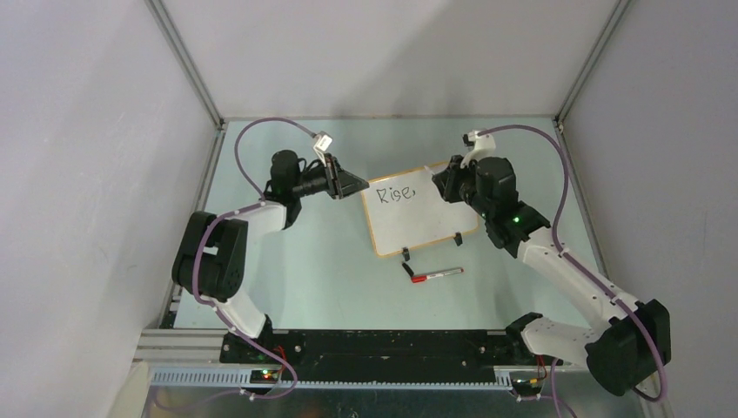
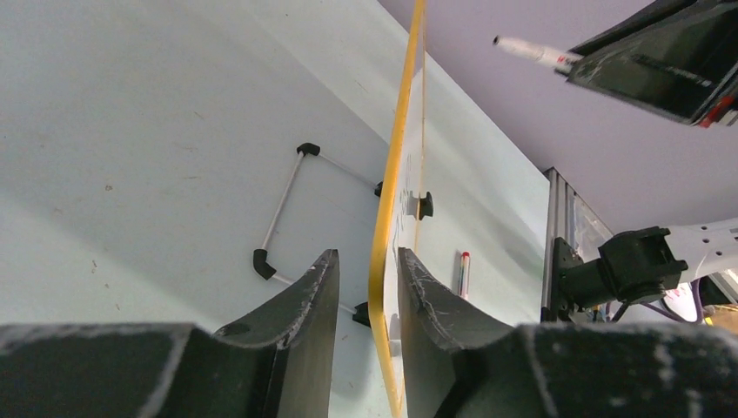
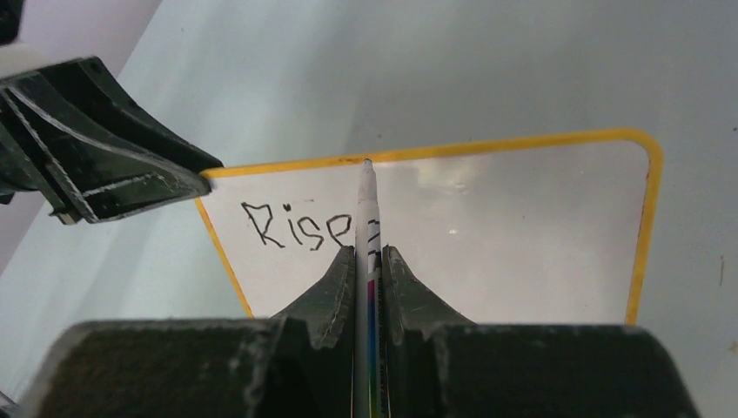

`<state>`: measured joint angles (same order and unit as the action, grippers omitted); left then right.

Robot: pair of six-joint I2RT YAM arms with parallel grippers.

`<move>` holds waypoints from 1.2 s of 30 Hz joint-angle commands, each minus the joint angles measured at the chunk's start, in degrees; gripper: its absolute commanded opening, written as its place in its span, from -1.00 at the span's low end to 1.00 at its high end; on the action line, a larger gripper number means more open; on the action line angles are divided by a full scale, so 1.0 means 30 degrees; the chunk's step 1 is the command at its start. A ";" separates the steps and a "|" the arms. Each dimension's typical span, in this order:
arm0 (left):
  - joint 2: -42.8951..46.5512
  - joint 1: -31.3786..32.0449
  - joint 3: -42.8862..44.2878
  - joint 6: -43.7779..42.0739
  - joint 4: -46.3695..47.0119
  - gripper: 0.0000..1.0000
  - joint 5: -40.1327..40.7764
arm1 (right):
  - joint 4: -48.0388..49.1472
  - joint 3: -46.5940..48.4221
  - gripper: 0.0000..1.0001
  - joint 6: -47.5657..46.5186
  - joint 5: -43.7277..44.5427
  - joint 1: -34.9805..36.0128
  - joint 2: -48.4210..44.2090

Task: Write a sentence on the whiteboard

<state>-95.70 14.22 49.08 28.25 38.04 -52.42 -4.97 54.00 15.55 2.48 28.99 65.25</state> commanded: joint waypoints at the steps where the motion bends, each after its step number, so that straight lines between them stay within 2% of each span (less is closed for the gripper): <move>1: 0.0497 -0.0080 -0.0254 0.0586 0.1727 -0.29 0.0260 | 0.1401 -0.0913 -1.00 -0.0188 0.0050 -0.0050 -0.0348; 16: -0.0028 -0.0081 -0.0644 0.2539 0.4900 -0.22 -0.0027 | 0.4763 -0.4070 -1.00 -0.0181 0.1375 0.0061 -0.1346; 24: 0.1552 -0.0119 -0.1434 0.1270 0.2564 -0.24 0.1281 | 0.5128 -0.4416 -1.00 -0.0413 0.1699 0.0647 -0.1521; 31: 0.1377 -0.0135 -0.1130 0.2183 0.3013 -0.24 0.1415 | 0.5610 -0.4966 -1.00 -0.0928 0.2258 0.1084 -0.2219; 36: 0.1528 -0.0138 -0.0381 0.0518 0.0447 -0.24 0.1996 | 0.5731 -0.5136 -1.00 -0.0946 0.2227 0.1129 -0.2584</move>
<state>-93.38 14.11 45.06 33.76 43.77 -48.10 8.75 38.68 13.82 7.77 32.08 59.37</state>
